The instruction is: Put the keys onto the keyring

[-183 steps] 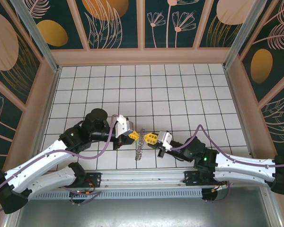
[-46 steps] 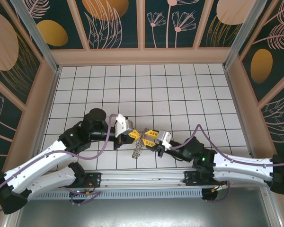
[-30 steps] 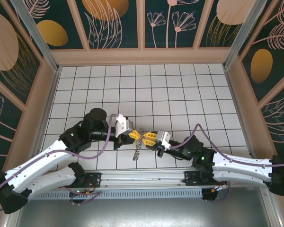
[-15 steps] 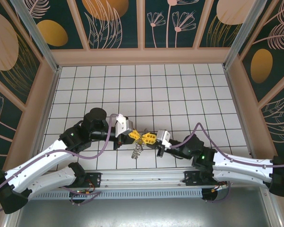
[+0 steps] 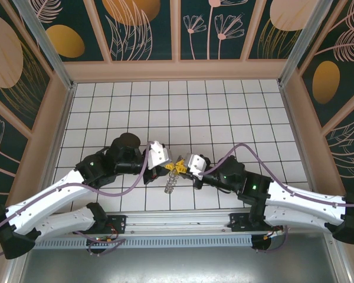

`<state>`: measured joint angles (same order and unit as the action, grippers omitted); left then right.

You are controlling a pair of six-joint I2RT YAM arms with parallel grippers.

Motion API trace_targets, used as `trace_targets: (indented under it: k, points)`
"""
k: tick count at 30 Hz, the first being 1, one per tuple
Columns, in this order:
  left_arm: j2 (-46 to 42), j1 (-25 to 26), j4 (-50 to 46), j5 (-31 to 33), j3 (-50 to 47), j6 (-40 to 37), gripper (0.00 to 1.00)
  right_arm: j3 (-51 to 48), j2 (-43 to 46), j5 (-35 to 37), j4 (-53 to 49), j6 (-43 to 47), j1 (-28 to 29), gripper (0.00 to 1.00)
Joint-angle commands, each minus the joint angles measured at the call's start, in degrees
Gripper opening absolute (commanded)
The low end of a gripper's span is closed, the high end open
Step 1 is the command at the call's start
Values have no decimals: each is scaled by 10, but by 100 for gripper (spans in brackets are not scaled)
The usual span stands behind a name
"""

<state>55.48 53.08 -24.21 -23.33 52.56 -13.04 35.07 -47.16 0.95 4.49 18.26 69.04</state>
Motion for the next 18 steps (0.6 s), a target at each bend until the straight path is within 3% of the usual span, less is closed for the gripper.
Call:
trace_targets:
  k: [1,6,10,15,18]
  points:
    - [29,27,1,-21,28,-14,0,40,-21,-15,-27,20,4,0]
    - [31,31,17,-32,24,-8,0,49,-24,-4,-47,29,10,0]
    - [-15,31,99,-56,-19,25,0,32,-6,-22,-31,18,12,0]
    - [-52,31,192,-94,-59,64,0,-6,26,-51,11,-4,14,24]
    - [-54,31,204,-98,-66,65,0,-14,43,-35,7,-10,16,28]
